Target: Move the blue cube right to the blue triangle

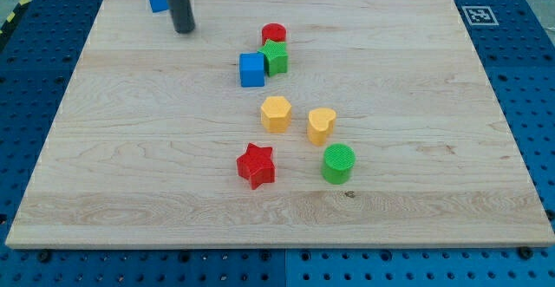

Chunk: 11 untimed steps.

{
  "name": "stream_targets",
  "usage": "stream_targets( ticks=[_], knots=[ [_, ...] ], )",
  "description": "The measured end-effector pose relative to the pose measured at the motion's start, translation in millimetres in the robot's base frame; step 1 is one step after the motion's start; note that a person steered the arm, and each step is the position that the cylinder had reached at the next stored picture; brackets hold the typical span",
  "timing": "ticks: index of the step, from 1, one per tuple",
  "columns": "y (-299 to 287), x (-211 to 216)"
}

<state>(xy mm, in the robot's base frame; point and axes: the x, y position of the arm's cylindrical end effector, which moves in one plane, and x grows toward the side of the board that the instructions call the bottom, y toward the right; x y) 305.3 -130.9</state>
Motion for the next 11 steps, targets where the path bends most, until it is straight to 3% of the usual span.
stream_targets(
  ticks=[1,4,7,9,11],
  knots=[
    [19.8,35.6],
    [13.2,49.4],
    [31.3,134.3],
    [97.1,103.2],
    [103.0,92.8]
  ],
)
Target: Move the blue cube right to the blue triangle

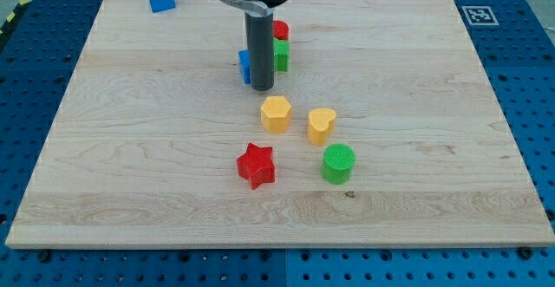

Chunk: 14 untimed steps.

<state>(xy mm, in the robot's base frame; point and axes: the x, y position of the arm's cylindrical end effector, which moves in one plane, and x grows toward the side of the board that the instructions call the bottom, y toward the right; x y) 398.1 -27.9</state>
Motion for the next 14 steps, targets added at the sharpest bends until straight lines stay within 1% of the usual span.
stream_targets(
  ticks=[2,3,5,9,13,14],
  knots=[
    [-39.6,-15.1],
    [-48.5,-27.4],
    [-38.2,-49.9],
    [-17.0,-41.6],
    [-17.0,-113.8],
    [-17.0,-121.9]
  ],
)
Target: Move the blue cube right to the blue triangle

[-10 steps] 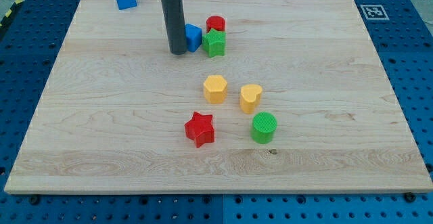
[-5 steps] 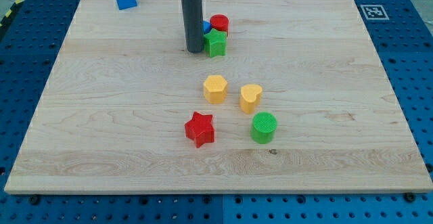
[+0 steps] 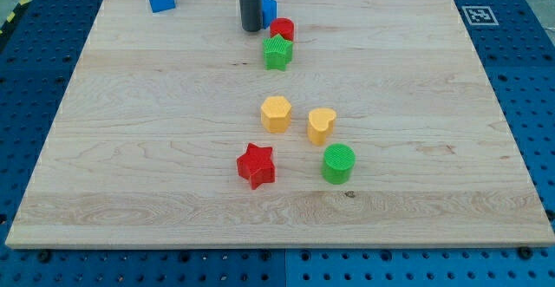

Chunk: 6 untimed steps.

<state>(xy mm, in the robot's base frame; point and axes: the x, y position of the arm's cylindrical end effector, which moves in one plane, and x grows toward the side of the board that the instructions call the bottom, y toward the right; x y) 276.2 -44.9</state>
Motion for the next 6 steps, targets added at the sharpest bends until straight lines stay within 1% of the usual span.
stream_targets(
  ticks=[2,6],
  knots=[
    [-1.2,-19.1],
    [-6.4,-40.2]
  ],
)
